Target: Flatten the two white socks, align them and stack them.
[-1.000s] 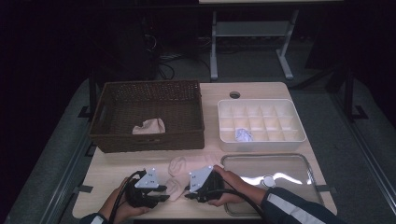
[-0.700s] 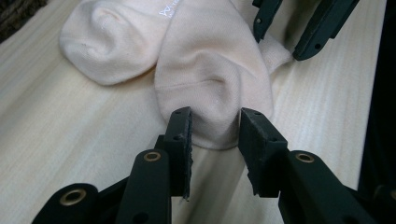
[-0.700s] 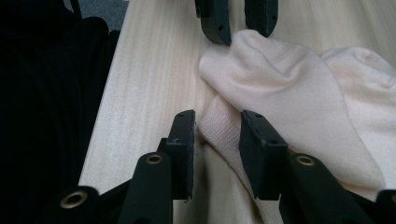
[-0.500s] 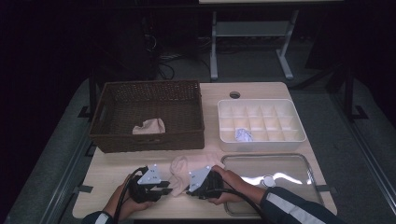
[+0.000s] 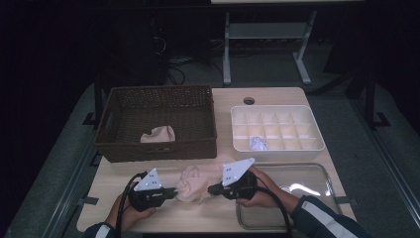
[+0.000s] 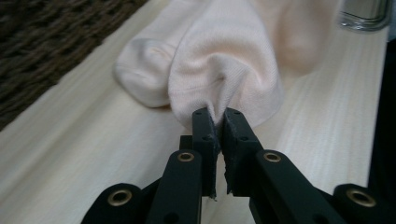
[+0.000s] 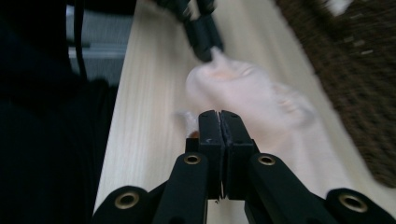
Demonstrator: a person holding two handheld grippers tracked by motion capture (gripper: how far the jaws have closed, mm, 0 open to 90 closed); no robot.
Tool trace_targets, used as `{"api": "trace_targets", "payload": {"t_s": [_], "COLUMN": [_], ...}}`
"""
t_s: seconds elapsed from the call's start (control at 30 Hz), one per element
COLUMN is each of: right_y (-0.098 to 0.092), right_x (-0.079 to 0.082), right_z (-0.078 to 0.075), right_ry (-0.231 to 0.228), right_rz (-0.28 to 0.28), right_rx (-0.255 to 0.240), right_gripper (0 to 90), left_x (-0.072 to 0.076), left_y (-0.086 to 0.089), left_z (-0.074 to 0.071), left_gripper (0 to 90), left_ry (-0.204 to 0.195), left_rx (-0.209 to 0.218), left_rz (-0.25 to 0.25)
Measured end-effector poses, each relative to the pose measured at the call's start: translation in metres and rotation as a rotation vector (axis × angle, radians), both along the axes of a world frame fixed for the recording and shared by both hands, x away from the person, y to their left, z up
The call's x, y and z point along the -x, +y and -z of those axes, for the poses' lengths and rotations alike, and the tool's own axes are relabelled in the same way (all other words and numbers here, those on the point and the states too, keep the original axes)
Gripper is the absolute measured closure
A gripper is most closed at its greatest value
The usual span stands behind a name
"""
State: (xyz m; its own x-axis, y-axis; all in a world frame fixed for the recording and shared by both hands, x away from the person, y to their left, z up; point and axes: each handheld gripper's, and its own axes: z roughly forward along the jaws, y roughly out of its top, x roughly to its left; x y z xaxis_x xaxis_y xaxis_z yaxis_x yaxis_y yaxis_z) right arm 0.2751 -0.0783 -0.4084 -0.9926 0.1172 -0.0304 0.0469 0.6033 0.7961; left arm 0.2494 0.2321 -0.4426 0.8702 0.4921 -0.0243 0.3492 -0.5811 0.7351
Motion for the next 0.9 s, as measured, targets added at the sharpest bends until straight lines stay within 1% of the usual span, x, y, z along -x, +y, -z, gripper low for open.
{"api": "trace_targets", "payload": {"t_s": [0.03, 0.07, 0.1, 0.13, 0.17, 0.2, 0.23, 0.27, 0.3, 0.33, 0.37, 0.43, 0.47, 0.5, 0.53, 0.57, 0.6, 0.63, 0.67, 0.7, 0.73, 0.77, 0.8, 0.83, 0.87, 0.9], "right_y": [-0.002, -0.004, -0.004, -0.007, -0.008, -0.008, -0.009, -0.009, -0.009, -0.009, -0.01, -0.01, -0.01, -0.01, -0.011, -0.011, -0.011, -0.011, -0.011, -0.013, -0.014, -0.015, -0.015, -0.015, -0.015, -0.015], "right_x": [-0.002, -0.005, -0.005, -0.014, -0.017, -0.02, -0.023, -0.024, -0.026, -0.027, -0.028, -0.031, -0.032, -0.033, -0.035, -0.038, -0.039, -0.039, -0.039, -0.039, -0.039, -0.037, -0.035, -0.034, -0.032, -0.031], "right_z": [-0.001, -0.002, -0.002, 0.002, 0.004, 0.006, 0.008, 0.009, 0.01, 0.01, 0.011, 0.013, 0.016, 0.017, 0.019, 0.022, 0.024, 0.026, 0.026, 0.025, 0.023, 0.019, 0.017, 0.015, 0.012, 0.01], "right_ry": [0.023, 0.022, 0.022, 0.068, 0.07, 0.072, 0.081, 0.101, 0.099, 0.105, 0.118, 0.136, 0.121, 0.118, 0.111, 0.116, 0.118, 0.1, 0.068, 0.062, 0.06, 0.052, 0.037, 0.034, 0.024, 0.027], "right_rz": [0.022, 0.046, 0.046, 0.118, 0.14, 0.169, 0.19, 0.214, 0.234, 0.243, 0.248, 0.265, 0.276, 0.283, 0.287, 0.278, 0.285, 0.301, 0.311, 0.309, 0.304, 0.278, 0.271, 0.276, 0.269, 0.263], "right_rx": [-0.016, -0.02, -0.02, -0.029, -0.021, -0.007, -0.006, -0.006, 0.002, 0.002, 0.006, 0.033, 0.058, 0.068, 0.085, 0.11, 0.139, 0.154, 0.169, 0.168, 0.158, 0.133, 0.128, 0.123, 0.106, 0.09], "right_gripper": [87.9, 87.9, 87.9, 87.9, 87.9, 87.9, 87.9, 87.9, 87.9, 87.9, 87.9, 87.6, 87.0, 86.3, 84.5, 80.3, 75.9, 71.6, 70.6, 69.0, 66.6, 66.1, 65.6, 64.6, 64.6, 64.7], "left_x": [-0.001, -0.002, -0.002, -0.003, -0.005, -0.007, -0.008, -0.01, -0.011, -0.012, -0.012, -0.011, -0.011, -0.011, -0.01, -0.01, -0.011, -0.011, -0.011, -0.011, -0.011, -0.011, -0.011, -0.013, -0.014, -0.016], "left_y": [0.001, 0.001, 0.001, 0.002, 0.002, 0.002, 0.002, 0.002, 0.002, 0.003, 0.003, 0.002, 0.002, 0.002, 0.001, 0.0, -0.001, -0.002, -0.003, -0.004, -0.006, -0.01, -0.012, -0.016, -0.019, -0.021], "left_z": [0.0, 0.0, 0.0, 0.001, 0.002, 0.002, 0.003, 0.003, 0.003, 0.004, 0.004, 0.005, 0.005, 0.004, 0.004, 0.004, 0.005, 0.004, 0.004, 0.004, 0.003, 0.004, 0.004, 0.006, 0.008, 0.011], "left_gripper": [83.4, 83.4, 82.8, 82.4, 82.1, 81.7, 81.2, 78.9, 75.3, 71.3, 71.1, 64.6, 61.3, 60.6, 59.1, 56.8, 57.0, 56.6, 55.9, 55.7, 55.9, 55.9, 55.3, 54.6, 54.5, 54.3], "left_ry": [-0.001, 0.0, 0.0, -0.002, -0.006, -0.007, -0.001, -0.006, -0.009, -0.015, -0.021, -0.042, -0.042, -0.043, -0.058, -0.058, -0.058, -0.06, -0.066, -0.067, -0.067, -0.071, -0.073, -0.066, -0.064, -0.06], "left_rx": [0.004, 0.003, 0.003, -0.002, -0.014, -0.016, -0.008, -0.022, -0.028, -0.045, -0.049, -0.066, -0.063, -0.063, -0.075, -0.08, -0.074, -0.076, -0.071, -0.056, -0.043, -0.052, -0.063, -0.069, -0.083, -0.1], "left_rz": [-0.006, -0.01, -0.01, -0.017, -0.025, -0.026, -0.037, -0.043, -0.058, -0.068, -0.067, -0.071, -0.066, -0.056, -0.054, -0.051, -0.043, -0.039, -0.038, -0.024, 0.002, 0.008, 0.017, 0.029, 0.025, 0.02]}}
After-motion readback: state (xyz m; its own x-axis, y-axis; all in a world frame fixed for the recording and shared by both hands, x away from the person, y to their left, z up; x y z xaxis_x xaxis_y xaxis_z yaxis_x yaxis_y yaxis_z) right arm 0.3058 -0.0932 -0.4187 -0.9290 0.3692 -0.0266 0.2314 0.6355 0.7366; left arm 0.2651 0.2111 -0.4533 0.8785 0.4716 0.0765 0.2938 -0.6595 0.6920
